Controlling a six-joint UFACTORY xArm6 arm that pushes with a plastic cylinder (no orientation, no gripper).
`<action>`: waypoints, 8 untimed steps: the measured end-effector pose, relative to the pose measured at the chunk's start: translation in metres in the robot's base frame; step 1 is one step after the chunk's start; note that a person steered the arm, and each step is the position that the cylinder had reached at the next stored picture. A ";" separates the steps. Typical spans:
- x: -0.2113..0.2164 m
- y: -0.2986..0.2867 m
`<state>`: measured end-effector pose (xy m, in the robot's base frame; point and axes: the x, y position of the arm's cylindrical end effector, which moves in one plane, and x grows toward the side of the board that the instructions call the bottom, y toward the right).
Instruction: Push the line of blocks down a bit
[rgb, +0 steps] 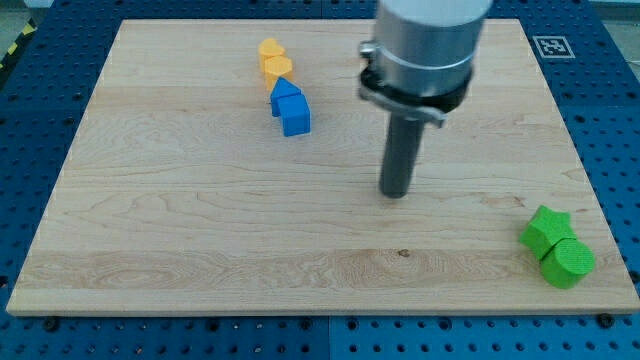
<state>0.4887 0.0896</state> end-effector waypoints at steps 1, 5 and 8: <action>-0.036 0.005; -0.244 -0.071; -0.254 -0.145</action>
<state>0.2351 -0.0557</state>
